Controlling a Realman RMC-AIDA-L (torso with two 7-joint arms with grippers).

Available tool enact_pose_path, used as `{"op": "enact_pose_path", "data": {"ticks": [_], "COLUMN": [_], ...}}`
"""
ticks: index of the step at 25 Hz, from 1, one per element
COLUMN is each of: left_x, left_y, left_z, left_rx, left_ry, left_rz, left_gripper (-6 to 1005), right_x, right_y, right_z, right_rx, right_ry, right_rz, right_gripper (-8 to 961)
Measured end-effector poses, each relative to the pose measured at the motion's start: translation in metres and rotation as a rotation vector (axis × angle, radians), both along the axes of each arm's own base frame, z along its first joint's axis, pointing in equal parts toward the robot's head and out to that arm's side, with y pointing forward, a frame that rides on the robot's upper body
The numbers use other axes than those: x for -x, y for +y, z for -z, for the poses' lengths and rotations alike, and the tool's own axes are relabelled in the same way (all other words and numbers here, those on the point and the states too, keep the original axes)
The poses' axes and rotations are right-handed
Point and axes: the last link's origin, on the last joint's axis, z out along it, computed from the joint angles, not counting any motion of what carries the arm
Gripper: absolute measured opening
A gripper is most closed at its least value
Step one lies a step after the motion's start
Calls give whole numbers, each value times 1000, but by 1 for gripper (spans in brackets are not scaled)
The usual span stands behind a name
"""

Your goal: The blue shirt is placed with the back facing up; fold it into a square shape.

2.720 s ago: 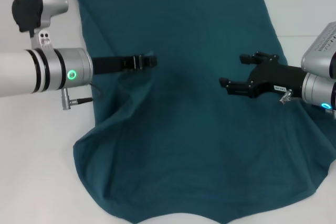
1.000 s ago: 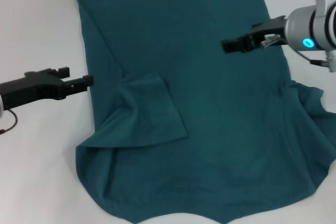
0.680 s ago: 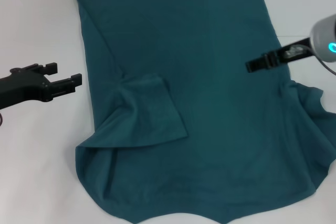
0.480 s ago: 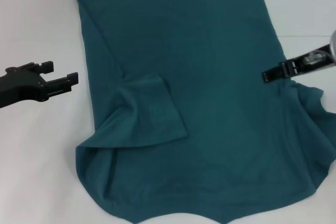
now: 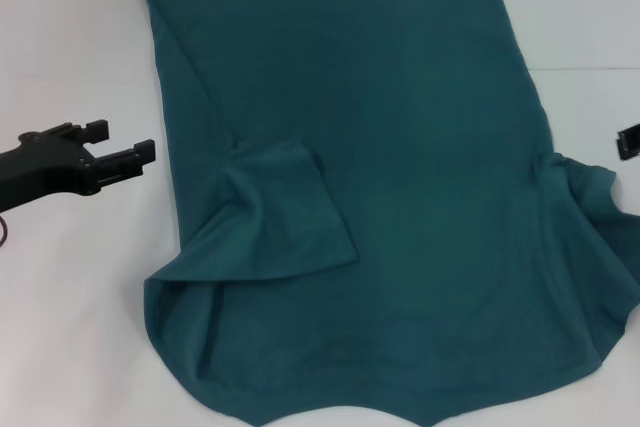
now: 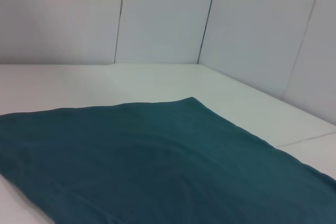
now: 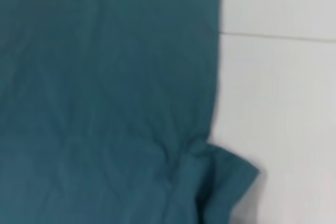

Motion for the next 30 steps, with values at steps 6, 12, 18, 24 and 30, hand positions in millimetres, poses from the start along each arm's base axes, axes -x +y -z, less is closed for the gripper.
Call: {"op": "enact_pose_path", "data": {"ticks": [6, 12, 18, 24, 30], "left_x": [1, 2, 3, 3, 3], "left_y": [3, 5, 5, 7, 8], "left_z": [5, 6, 8, 9, 10], "left_rx": [-10, -20, -17, -22, -26], "left_ry": [-22, -35, -42, -41, -41], "left_rz": [-3, -13, -22, -26, -31], "left_gripper": [796, 795, 796, 798, 797], "right_x": [-22, -44, -55, -61, -74], "right_y": [-3, 7, 15, 18, 23], "right_z": [2, 28, 43, 42, 46], "right_rx": [-18, 20, 26, 8, -6], "right_ry": [11, 45, 68, 62, 58], "right_rz": [32, 47, 42, 39, 47], "right_gripper": [818, 799, 780, 761, 676]}}
